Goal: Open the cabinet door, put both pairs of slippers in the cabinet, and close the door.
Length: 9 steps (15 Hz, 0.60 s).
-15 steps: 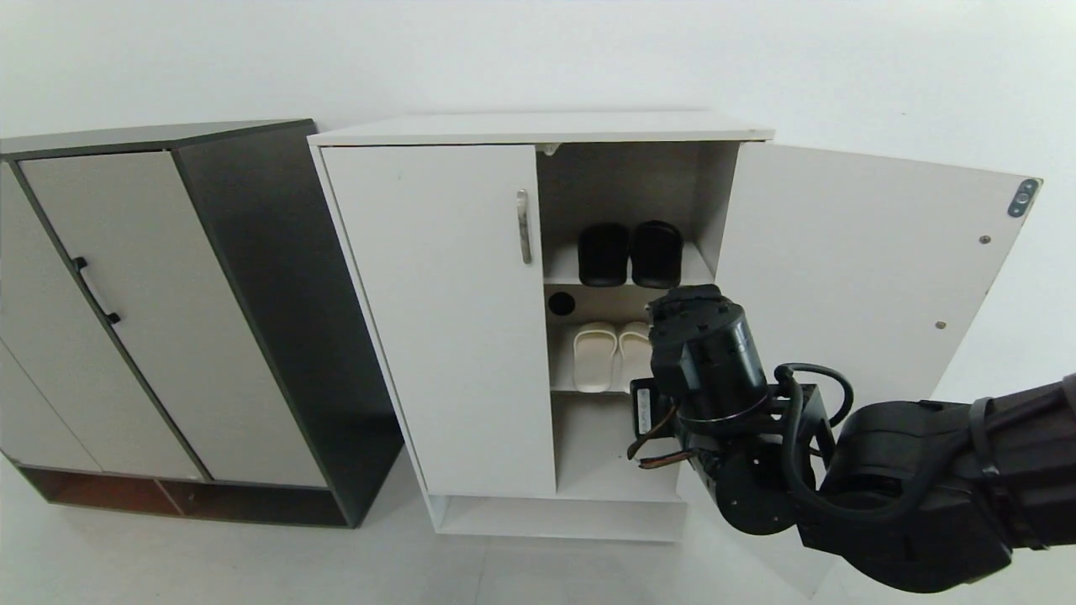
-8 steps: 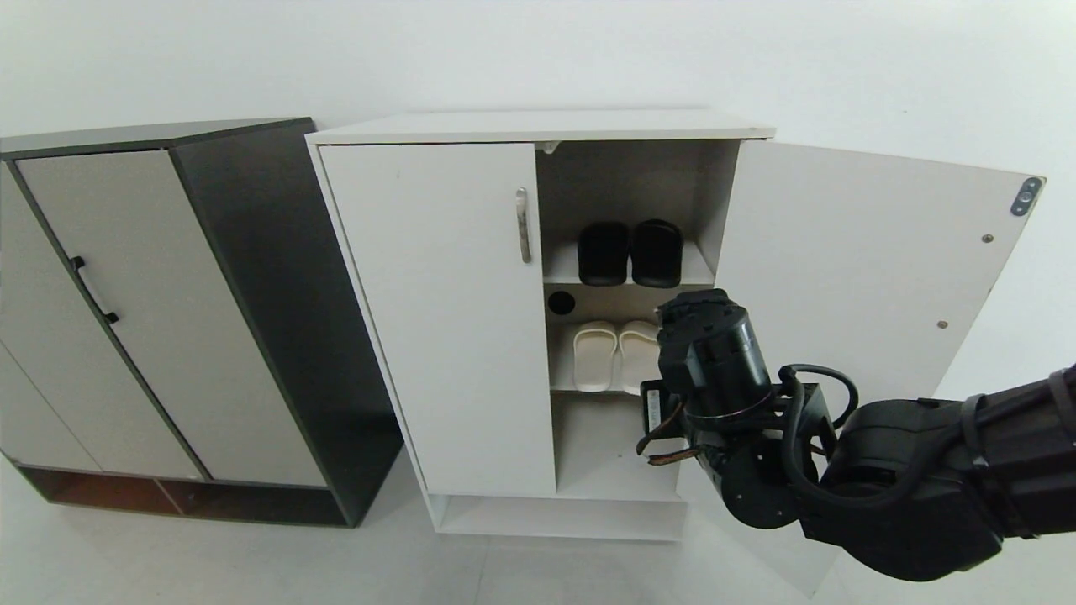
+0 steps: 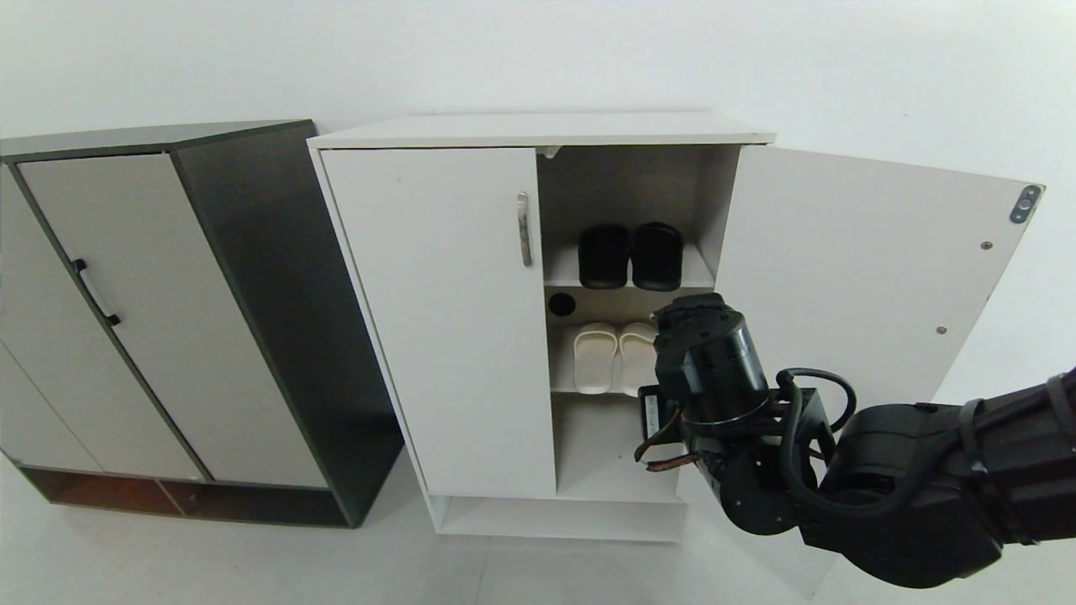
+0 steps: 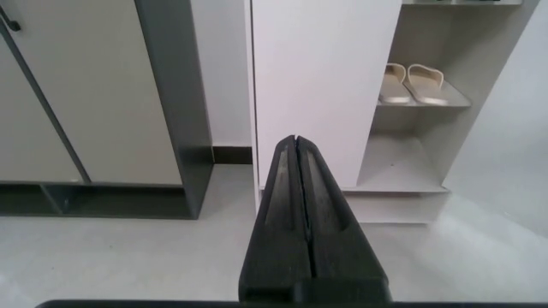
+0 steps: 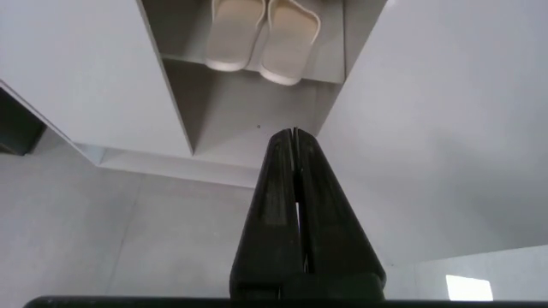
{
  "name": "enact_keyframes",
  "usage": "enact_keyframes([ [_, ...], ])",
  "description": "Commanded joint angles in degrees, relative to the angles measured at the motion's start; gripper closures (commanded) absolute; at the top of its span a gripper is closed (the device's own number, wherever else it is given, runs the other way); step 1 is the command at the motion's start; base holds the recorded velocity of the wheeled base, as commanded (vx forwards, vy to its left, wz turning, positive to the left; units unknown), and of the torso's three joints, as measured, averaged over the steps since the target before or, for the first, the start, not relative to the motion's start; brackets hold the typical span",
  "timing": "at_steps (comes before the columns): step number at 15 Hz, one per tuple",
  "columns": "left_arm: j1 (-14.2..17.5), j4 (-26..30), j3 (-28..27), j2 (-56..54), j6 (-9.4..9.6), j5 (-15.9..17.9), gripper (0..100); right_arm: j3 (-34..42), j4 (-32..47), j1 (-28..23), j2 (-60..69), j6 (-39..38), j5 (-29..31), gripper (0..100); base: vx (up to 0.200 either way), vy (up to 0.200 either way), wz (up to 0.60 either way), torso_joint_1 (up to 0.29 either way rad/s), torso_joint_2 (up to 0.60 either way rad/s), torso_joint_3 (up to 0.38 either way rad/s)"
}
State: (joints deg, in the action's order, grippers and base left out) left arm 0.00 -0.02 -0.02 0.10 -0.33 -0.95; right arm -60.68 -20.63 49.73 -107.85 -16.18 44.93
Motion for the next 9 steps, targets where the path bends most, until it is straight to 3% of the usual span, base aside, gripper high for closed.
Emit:
enact_keyframes([
  [1, 0.0, 0.1, 0.0, 0.1, -0.02, 0.0, 100, 0.0, 0.1, -0.1, -0.1, 0.0, 0.0, 100, 0.0, 0.0, 0.0, 0.017, -0.1, -0.29],
  [9, 0.0, 0.1, 0.0, 0.0, -0.11, 0.0, 100, 0.0, 0.1, 0.0, -0.1, 0.0, 0.0, 100, 0.0, 0.0, 0.0, 0.082, -0.46, -0.345],
])
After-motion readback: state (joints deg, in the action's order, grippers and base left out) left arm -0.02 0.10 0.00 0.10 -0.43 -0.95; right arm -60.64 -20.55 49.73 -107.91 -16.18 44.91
